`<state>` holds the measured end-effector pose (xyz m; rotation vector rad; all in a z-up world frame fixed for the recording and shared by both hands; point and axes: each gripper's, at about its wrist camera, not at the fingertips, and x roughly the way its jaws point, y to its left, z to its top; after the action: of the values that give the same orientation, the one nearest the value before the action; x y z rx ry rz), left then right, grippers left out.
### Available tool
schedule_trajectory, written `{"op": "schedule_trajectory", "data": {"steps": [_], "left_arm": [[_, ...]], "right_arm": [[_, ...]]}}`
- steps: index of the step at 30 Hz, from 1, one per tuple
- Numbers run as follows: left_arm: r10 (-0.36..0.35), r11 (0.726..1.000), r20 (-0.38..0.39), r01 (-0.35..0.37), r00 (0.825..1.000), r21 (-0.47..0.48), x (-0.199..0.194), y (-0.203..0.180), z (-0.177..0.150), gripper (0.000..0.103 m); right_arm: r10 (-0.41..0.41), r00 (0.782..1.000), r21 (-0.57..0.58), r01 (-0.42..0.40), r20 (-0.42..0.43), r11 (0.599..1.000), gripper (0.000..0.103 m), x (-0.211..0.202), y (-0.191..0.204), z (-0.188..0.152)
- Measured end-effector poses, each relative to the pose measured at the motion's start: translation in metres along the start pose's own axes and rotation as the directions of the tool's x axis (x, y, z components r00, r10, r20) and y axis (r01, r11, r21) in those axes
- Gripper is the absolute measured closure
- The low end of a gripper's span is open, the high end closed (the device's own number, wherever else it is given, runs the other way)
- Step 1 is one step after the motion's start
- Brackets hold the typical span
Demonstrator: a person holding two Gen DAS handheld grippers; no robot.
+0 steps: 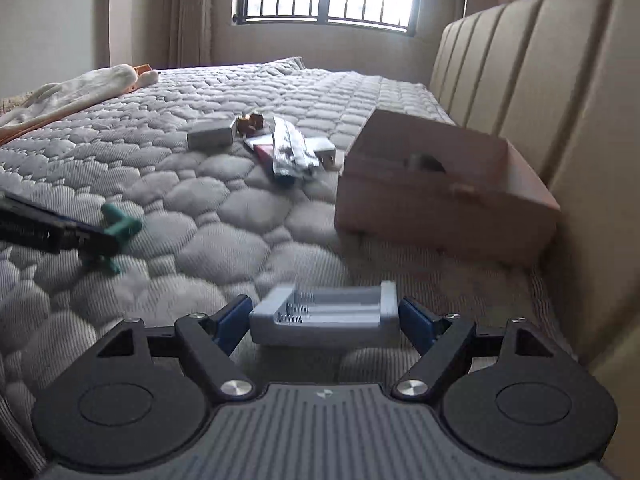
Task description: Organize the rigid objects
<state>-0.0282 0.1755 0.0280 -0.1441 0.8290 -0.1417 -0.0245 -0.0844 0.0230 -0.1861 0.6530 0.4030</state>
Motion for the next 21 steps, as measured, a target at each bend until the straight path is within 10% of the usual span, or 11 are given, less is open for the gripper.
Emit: {"op": "schedule_trajectory", "data": {"steps": [12,21], "left_arm": [[-0.039,0.998,0.017,0.038,0.999,0.044,0.000,-0.006,-0.007,0.053],[0.102,0.995,0.115,-0.099,0.988,-0.031,-0.004,0.014,0.013,0.053]], "right_arm": [[0.040,0.999,0.095,-0.039,-0.016,0.995,0.019,0.009,-0.005,-0.019],[0.046,0.999,0.111,-0.045,-0.009,0.993,0.017,0.011,-0.007,-0.022]]}}
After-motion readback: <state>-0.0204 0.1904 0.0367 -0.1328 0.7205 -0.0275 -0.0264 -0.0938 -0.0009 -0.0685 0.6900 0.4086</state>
